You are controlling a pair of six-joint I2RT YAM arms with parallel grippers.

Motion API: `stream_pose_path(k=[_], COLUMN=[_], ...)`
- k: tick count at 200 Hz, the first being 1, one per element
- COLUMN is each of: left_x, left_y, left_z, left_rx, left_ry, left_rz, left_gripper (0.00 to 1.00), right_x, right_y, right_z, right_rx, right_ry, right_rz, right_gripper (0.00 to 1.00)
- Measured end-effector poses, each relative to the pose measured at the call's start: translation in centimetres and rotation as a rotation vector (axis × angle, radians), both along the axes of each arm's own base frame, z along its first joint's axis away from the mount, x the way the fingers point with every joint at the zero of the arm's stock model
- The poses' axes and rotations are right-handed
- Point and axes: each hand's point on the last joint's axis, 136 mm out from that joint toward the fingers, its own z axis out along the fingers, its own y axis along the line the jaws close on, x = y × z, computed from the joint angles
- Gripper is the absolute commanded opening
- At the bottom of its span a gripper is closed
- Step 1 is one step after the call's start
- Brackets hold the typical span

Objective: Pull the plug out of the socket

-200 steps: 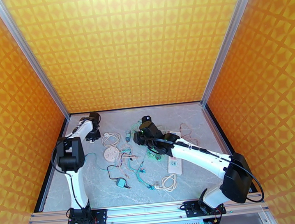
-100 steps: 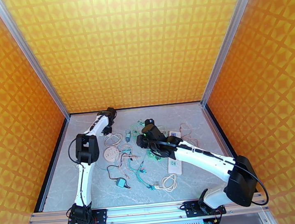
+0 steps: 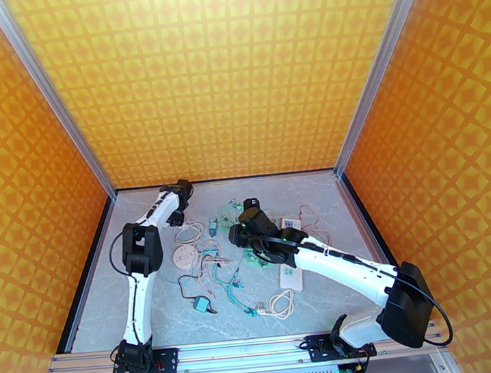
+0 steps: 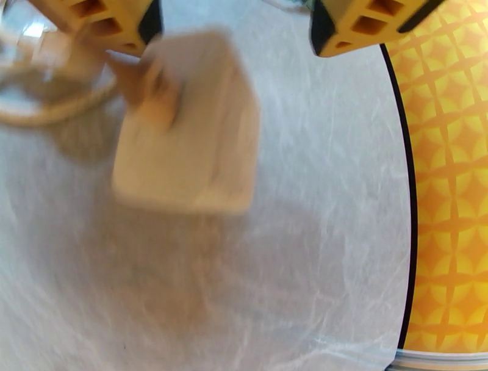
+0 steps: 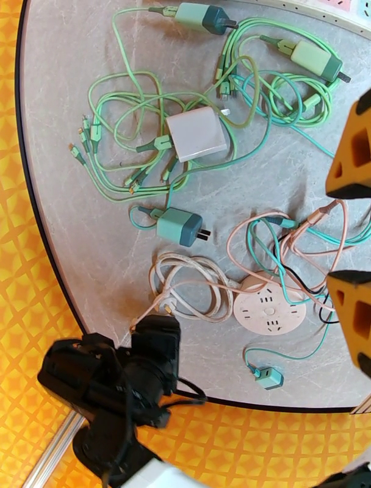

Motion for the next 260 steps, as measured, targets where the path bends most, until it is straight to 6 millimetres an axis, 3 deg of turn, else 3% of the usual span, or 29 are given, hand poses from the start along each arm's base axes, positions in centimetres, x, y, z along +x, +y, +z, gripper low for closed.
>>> stream_pose_path(k=[19,63,74,85,105,113,145,176,205,226,260], left_x=[-1.4,-4.5,-5.6,-6.9,-9.2,-10.0,-12.9,-16.0,-18.4,-19.8,-20.6], left_y=[-0.2,-0.7,-0.8,-0.9,-0.7,-0.5,1.3,3.7,4.7,5.6,9.0], left_z=[1.4,3.8,4.1,4.4,6.0,7.1,12.3,15.4,13.8,10.4,5.5], left_rx=[-0.039,-0.133,-0.167,-0.210,-0.292,-0.322,-0.429,-0.483,-0.479,-0.435,-0.311], left_ry=[-0.001,-0.023,-0.029,-0.044,-0.125,-0.177,-0.458,-0.720,-0.857,-0.888,-0.895], left_rz=[-0.002,-0.003,0.002,0.010,0.026,0.032,0.070,0.106,0.076,0.069,0.155], left_gripper=[0.90,0.93,0.94,0.97,0.99,0.99,0.99,0.99,0.99,0.99,0.99], right_x=[0.1,0.2,0.2,0.3,0.6,0.8,1.1,0.2,-0.7,-1.1,-1.3], right_y=[0.1,0.3,0.2,0.1,-0.6,-1.2,-4.9,-10.9,-16.8,-20.9,-27.0], right_z=[-0.4,-1.0,-1.0,-0.9,-0.6,-0.6,0.9,2.3,1.7,0.0,-3.2], right_rx=[-0.006,-0.016,-0.017,-0.033,-0.076,-0.100,-0.203,-0.324,-0.495,-0.635,-0.797], right_ry=[0.008,0.018,0.018,0.008,-0.016,-0.027,-0.119,-0.245,-0.353,-0.388,-0.347], right_rz=[0.001,0.003,0.000,0.002,-0.012,-0.028,-0.118,-0.256,-0.386,-0.467,-0.591], right_gripper=[0.42,0.49,0.63,0.65,0.89,0.98,0.98,0.98,0.98,0.98,0.99])
